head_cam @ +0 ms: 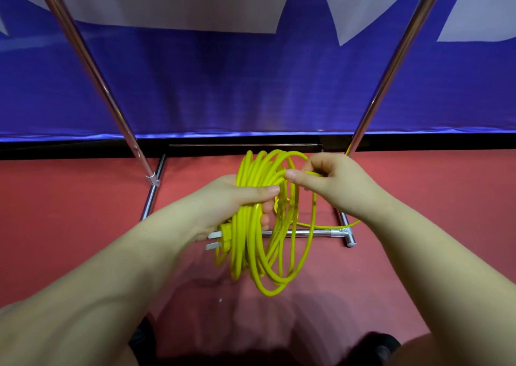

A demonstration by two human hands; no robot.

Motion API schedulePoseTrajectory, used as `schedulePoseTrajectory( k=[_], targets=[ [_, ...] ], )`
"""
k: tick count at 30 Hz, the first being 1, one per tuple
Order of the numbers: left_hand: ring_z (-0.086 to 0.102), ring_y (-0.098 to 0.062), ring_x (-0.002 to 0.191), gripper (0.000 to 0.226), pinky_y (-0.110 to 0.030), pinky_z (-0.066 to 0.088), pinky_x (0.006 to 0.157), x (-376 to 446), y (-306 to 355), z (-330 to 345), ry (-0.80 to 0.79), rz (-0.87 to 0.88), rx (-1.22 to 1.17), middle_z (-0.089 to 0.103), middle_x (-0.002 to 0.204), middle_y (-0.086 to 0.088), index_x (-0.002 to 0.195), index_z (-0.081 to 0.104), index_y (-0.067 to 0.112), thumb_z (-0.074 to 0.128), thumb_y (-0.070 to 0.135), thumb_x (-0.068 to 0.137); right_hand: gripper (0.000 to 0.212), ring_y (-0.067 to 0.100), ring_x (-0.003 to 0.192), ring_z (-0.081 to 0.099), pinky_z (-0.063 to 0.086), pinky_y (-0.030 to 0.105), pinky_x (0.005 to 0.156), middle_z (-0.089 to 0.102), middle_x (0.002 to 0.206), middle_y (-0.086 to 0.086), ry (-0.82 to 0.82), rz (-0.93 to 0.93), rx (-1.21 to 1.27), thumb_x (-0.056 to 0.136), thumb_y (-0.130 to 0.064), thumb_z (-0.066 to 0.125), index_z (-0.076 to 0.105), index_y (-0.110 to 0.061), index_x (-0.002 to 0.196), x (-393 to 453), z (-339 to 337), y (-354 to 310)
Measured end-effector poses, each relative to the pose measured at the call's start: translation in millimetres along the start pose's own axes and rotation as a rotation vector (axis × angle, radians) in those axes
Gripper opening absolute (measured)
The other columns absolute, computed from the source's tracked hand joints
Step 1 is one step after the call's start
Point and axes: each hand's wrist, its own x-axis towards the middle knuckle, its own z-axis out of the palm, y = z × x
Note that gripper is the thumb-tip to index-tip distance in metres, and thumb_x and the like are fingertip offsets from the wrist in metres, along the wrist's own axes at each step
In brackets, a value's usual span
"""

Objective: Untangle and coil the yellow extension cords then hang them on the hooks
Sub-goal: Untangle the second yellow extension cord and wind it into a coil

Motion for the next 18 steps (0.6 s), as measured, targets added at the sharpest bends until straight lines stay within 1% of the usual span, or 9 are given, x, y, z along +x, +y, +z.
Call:
schedulePoseTrajectory(
  k=[1, 3, 6, 7, 9, 11, 14, 16, 18],
  targets=[
    [0.055, -0.016, 0.049, 0.012, -0.029, 0.052, 0.054, 0, 2, -2, 0.012, 0.016, 0.002, 0.055, 0.058, -0.004, 0.065, 0.062, 0.012, 0.071, 0.016, 0.072, 0.061, 0.015, 0.057, 0.054, 0.045, 0.033, 0.063, 0.058, 0.057, -0.001, -0.039, 0.063, -0.049, 0.068, -0.071, 0.057, 0.06, -0.01, 0.068, 0, -1, 3],
    [0.054, -0.016, 0.048, 0.018, -0.028, 0.051, 0.053, 2, 6, -7, 0.08, 0.039, -0.002, 0.055, 0.057, -0.003, 0.058, 0.062, 0.013, 0.067, 0.013, 0.075, 0.059, 0.016, 0.066, 0.059, 0.046, 0.033, 0.071, 0.066, 0.068, 0.0, -0.112, 0.187, -0.117, 0.072, -0.073, 0.049, 0.062, -0.015, 0.067, 0, -4, 8],
    [0.054, -0.015, 0.046, 0.023, -0.025, 0.051, 0.05, 4, 13, -16, 0.19, 0.091, -0.048, 0.054, 0.054, -0.003, 0.061, 0.059, 0.011, 0.059, 0.009, 0.084, 0.043, 0.018, 0.066, 0.054, 0.04, 0.029, 0.063, 0.06, 0.067, 0.003, -0.252, 0.299, -0.335, 0.089, -0.05, 0.05, 0.065, -0.013, 0.074, 0, -6, 22],
    [0.054, -0.013, 0.045, 0.021, -0.025, 0.051, 0.05, 4, 15, -20, 0.226, 0.117, -0.064, 0.054, 0.054, -0.002, 0.064, 0.058, 0.01, 0.057, 0.009, 0.085, 0.038, 0.024, 0.074, 0.057, 0.041, 0.03, 0.066, 0.062, 0.075, 0.007, -0.343, 0.331, -0.449, 0.092, -0.043, 0.049, 0.066, -0.01, 0.082, 0, -6, 27],
    [0.055, -0.011, 0.044, 0.02, -0.024, 0.053, 0.052, 4, 19, -28, 0.32, 0.147, -0.101, 0.055, 0.052, 0.0, 0.067, 0.056, 0.01, 0.057, 0.013, 0.087, 0.033, 0.031, 0.094, 0.058, 0.042, 0.032, 0.074, 0.064, 0.102, 0.016, -0.479, 0.358, -0.648, 0.095, -0.031, 0.046, 0.065, -0.005, 0.104, -3, -2, 36],
    [0.056, -0.01, 0.044, 0.02, -0.023, 0.054, 0.055, 4, 23, -36, 0.412, 0.157, -0.196, 0.056, 0.051, 0.003, 0.069, 0.057, 0.012, 0.058, 0.018, 0.088, 0.031, 0.03, 0.095, 0.058, 0.043, 0.031, 0.075, 0.064, 0.109, 0.015, -0.455, 0.355, -0.674, 0.095, -0.027, 0.047, 0.062, -0.006, 0.11, -5, -1, 37],
    [0.058, -0.009, 0.044, 0.021, -0.023, 0.054, 0.056, 4, 24, -42, 0.476, 0.162, -0.265, 0.057, 0.049, 0.003, 0.07, 0.057, 0.012, 0.058, 0.021, 0.089, 0.015, 0.027, 0.085, 0.067, 0.051, 0.034, 0.078, 0.071, 0.092, 0.01, -0.264, 0.269, -0.392, 0.092, -0.022, 0.055, 0.061, -0.008, 0.095, 0, 3, 32],
    [0.058, -0.01, 0.046, 0.02, -0.024, 0.054, 0.056, 3, 22, -42, 0.484, 0.143, -0.241, 0.058, 0.05, 0.002, 0.07, 0.057, 0.011, 0.06, 0.021, 0.088, 0.012, 0.02, 0.065, 0.068, 0.055, 0.033, 0.068, 0.069, 0.073, 0.008, -0.177, 0.243, -0.024, 0.092, -0.014, 0.056, 0.054, -0.009, 0.082, 2, 7, 21],
    [0.059, -0.01, 0.047, 0.014, -0.022, 0.054, 0.052, 2, 19, -39, 0.467, 0.127, -0.193, 0.057, 0.056, 0.001, 0.074, 0.059, 0.012, 0.062, 0.018, 0.086, 0.017, 0.013, 0.057, 0.063, 0.056, 0.029, 0.06, 0.064, 0.067, 0.004, -0.11, 0.264, 0.343, 0.094, -0.012, 0.053, 0.051, -0.012, 0.077, 2, 9, 6]
  ],
)
